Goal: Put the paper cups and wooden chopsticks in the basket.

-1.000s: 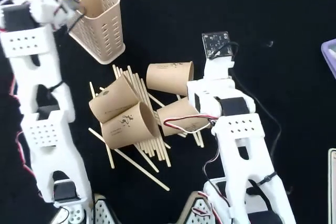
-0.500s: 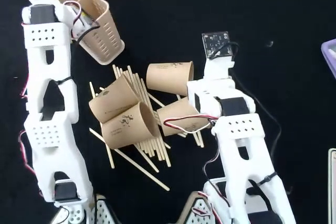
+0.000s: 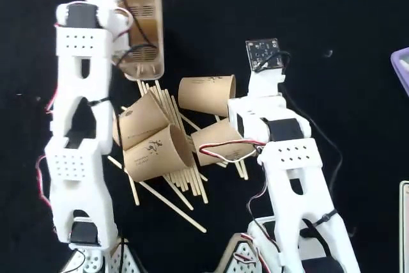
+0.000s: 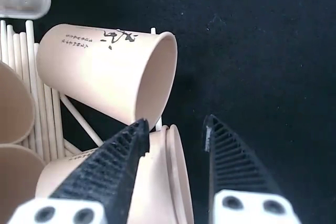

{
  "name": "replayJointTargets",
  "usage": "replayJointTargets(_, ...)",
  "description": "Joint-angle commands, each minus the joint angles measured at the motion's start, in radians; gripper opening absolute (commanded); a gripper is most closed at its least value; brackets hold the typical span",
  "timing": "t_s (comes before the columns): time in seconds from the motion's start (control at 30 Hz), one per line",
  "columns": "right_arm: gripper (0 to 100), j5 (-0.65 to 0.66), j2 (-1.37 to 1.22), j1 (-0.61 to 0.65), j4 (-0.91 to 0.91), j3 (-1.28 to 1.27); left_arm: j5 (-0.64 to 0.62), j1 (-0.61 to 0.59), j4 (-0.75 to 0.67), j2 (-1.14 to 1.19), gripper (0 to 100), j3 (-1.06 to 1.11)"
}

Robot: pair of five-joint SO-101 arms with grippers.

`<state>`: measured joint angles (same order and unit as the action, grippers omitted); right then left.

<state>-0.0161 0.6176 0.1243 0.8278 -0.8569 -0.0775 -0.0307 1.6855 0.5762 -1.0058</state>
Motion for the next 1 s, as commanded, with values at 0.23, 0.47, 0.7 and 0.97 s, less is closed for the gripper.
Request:
replayJointTargets(0.23,17.3,-0.002,0.193,-0.173,0.058,0.113,0.232,0.160,0.075,-0.040,3,-0.059)
replayJointTargets(0.47,17.7,0.000,0.325,-0.164,-0.015,0.163,0.242,0.208,0.075,-0.043,3,-0.059)
replayJointTargets(0.7,17.8,-0.008,0.294,-0.163,-0.132,0.163,0.239,0.206,0.075,-0.043,3,-0.059)
replayJointTargets(0.97,17.8,-0.011,0.297,-0.172,-0.094,0.074,0.238,0.196,0.074,-0.044,3,-0.081)
